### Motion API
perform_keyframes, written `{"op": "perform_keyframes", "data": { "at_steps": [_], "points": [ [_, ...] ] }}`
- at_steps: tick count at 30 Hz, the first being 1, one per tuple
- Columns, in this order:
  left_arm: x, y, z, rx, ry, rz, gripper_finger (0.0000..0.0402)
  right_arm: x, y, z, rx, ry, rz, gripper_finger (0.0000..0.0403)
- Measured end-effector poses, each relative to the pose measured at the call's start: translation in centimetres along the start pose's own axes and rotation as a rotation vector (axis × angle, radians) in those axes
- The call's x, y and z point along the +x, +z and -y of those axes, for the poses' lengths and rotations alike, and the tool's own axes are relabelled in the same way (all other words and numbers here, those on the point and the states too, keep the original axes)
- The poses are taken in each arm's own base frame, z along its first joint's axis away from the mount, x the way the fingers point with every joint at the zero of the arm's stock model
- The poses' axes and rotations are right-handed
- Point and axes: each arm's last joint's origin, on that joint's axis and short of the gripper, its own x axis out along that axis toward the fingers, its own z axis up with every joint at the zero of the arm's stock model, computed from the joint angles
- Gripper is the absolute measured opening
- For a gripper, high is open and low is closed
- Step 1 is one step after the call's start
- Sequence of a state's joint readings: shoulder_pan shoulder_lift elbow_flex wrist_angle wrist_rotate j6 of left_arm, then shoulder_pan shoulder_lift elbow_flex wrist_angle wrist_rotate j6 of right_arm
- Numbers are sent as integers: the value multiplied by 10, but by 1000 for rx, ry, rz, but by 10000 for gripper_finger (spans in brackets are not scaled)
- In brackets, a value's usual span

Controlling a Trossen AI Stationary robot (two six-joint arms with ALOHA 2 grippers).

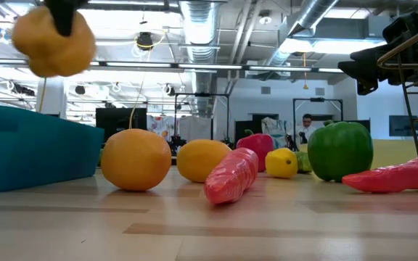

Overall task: Sort produce into baskets
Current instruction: Put the yellow bell pepper into the blue bin

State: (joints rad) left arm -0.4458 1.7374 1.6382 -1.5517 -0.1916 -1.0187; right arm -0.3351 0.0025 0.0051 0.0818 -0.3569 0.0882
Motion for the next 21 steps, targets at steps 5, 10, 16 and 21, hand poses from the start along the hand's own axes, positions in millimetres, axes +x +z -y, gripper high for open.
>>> {"op": "perform_keyframes", "data": {
  "at_steps": [5, 10, 16, 21],
  "points": [
    [-1, -18, 14, -50, 0, 15, 298, 0, 0, 0, -1, 0, 0, 198],
    [18, -30, 30, -103, -30, 74, 298, 0, 0, 0, -3, 0, 0, 198],
    [47, -42, 32, -128, 11, 13, 298, 0, 0, 0, -2, 0, 0, 198],
    [63, -46, 27, -164, 67, -4, 305, 0, 0, 0, -2, 0, 0, 198]
  ]
}}
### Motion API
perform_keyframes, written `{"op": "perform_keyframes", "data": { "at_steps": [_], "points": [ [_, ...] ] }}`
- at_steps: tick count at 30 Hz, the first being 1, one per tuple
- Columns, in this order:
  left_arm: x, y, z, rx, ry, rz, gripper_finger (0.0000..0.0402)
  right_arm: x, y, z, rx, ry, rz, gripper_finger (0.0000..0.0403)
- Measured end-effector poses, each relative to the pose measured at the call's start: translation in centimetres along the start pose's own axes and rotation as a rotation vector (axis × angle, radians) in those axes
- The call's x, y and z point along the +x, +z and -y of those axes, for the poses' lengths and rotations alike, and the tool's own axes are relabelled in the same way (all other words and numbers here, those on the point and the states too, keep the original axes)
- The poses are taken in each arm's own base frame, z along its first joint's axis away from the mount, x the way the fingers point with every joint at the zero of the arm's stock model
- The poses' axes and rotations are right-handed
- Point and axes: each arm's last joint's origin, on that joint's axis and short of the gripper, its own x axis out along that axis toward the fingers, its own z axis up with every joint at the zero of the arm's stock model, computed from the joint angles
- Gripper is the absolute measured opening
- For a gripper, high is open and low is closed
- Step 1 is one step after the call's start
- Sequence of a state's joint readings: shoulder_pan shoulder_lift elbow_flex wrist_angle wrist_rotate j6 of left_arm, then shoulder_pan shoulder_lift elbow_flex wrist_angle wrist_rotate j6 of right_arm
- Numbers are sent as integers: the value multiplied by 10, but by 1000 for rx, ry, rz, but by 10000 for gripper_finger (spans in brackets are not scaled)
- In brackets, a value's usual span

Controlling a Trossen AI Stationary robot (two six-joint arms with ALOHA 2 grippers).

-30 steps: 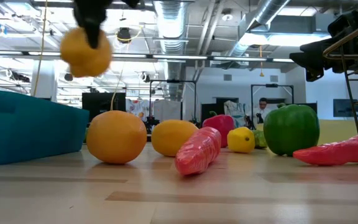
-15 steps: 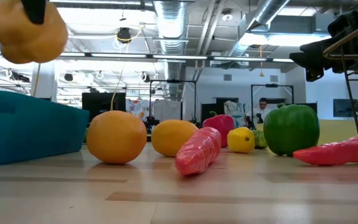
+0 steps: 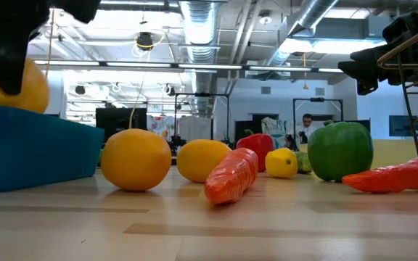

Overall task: Sort produce into baskets
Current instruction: Put the yellow bell pepper into the blue bin, then put the green bell pepper into the blue bin

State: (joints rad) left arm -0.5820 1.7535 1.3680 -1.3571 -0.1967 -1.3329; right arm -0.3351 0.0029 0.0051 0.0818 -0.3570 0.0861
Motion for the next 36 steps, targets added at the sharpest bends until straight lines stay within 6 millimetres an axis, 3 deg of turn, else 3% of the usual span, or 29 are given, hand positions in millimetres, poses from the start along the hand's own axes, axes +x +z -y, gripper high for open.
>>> {"op": "perform_keyframes", "data": {
  "at_steps": [6, 13, 18, 24, 31, 36],
  "points": [
    [11, -3, -2, -55, 23, -44, 325, 0, 0, 0, 1, 0, 0, 198],
    [13, 2, -4, -60, 13, -106, 333, 0, 0, 0, 3, 0, 1, 198],
    [14, 7, -4, -35, -12, -141, 361, 0, 0, 0, 3, 0, 1, 198],
    [16, 13, -4, -9, -33, -138, 392, 0, 1, 0, 0, 1, 6, 198],
    [10, 18, -12, 1, -12, -61, 393, -2, 13, -1, 29, -35, 48, 200],
    [3, 19, -17, 1, -25, -7, 394, -1, 14, 0, 84, -39, 38, 227]
  ]
}}
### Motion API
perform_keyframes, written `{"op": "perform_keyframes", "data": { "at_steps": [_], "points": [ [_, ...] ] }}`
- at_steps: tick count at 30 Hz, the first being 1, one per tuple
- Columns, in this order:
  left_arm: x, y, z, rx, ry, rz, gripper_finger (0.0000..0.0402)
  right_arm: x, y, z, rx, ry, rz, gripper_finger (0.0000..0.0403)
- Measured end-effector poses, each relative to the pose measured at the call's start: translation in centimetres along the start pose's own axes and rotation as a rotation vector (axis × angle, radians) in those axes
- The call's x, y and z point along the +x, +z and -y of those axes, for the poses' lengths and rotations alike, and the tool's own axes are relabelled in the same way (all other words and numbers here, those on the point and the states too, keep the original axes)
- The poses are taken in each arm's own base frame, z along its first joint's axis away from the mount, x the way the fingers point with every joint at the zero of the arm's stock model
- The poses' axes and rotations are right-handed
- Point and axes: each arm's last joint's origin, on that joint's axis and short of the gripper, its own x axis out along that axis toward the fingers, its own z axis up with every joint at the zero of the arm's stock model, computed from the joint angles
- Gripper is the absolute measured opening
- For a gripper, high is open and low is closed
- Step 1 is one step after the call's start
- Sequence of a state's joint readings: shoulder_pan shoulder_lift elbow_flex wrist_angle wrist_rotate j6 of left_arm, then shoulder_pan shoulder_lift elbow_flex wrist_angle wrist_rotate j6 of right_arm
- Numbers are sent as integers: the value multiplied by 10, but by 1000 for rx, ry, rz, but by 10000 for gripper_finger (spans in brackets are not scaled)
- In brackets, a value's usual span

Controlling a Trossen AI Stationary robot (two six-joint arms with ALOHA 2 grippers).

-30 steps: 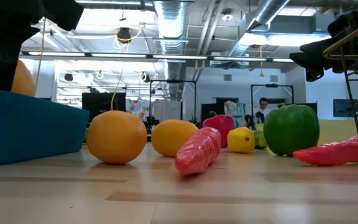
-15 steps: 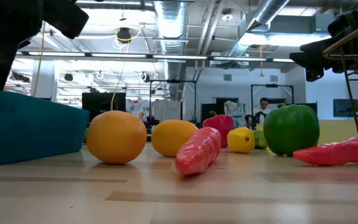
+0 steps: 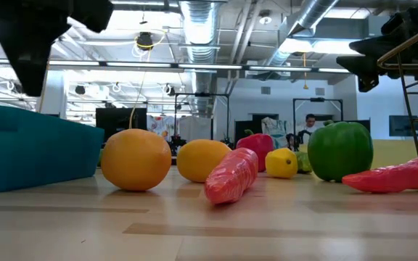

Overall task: Sort produce into baskets
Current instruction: Put the green bell pepper into the blue bin

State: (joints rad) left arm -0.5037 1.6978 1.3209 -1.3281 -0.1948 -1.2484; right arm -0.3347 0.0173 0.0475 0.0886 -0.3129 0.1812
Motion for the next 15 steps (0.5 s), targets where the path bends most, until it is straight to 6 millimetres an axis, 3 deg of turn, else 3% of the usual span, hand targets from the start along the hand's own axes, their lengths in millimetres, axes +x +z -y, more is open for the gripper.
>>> {"op": "perform_keyframes", "data": {
  "at_steps": [9, 15],
  "points": [
    [-8, 1, -7, -5, -2, 60, 394, 6, -6, 3, 93, -12, -80, 288],
    [-8, 1, -8, -1, 10, 71, 394, 12, -3, 0, 84, 27, -53, 303]
  ]
}}
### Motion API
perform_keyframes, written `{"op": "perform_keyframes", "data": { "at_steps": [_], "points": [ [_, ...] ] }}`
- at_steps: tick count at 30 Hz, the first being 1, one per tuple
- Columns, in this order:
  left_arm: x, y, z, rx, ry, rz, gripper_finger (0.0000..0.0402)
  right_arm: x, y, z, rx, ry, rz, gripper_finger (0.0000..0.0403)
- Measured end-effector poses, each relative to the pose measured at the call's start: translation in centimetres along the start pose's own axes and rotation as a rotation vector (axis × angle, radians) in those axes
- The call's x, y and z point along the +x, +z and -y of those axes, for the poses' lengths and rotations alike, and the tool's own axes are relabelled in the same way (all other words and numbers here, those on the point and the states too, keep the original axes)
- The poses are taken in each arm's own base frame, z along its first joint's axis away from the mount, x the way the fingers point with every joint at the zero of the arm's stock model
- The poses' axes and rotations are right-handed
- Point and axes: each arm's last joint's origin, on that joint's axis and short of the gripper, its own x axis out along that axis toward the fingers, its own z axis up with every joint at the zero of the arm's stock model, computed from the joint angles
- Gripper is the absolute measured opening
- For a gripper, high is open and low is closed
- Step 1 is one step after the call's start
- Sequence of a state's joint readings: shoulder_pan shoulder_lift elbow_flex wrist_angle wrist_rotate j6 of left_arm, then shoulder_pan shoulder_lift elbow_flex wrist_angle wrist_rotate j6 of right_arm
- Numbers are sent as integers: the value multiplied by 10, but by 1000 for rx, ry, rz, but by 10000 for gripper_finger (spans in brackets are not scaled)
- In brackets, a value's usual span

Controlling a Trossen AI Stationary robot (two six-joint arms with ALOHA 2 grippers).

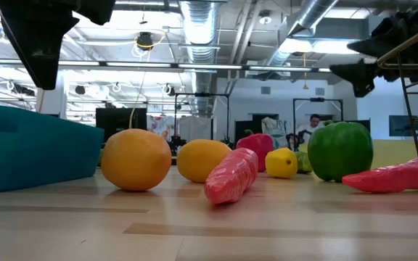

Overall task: Sort produce into baskets
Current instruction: Put the green bell pepper into the blue bin

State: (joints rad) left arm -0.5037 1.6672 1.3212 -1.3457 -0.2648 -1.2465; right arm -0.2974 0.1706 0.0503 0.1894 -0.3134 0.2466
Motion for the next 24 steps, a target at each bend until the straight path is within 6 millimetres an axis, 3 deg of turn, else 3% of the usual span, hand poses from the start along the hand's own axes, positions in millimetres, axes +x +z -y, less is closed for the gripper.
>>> {"op": "perform_keyframes", "data": {
  "at_steps": [5, 12, 19, 24],
  "points": [
    [0, 3, -1, 26, 22, 63, 394, 4, 22, -7, -23, 28, 9, 304],
    [2, 11, -3, 26, 32, 82, 394, 19, 54, -14, -94, 17, -164, 304],
    [3, 18, -1, 64, 6, 128, 394, 41, 60, -16, -25, 10, -452, 304],
    [4, 19, -1, 65, 4, 129, 394, 59, 62, -17, -31, 31, -539, 304]
  ]
}}
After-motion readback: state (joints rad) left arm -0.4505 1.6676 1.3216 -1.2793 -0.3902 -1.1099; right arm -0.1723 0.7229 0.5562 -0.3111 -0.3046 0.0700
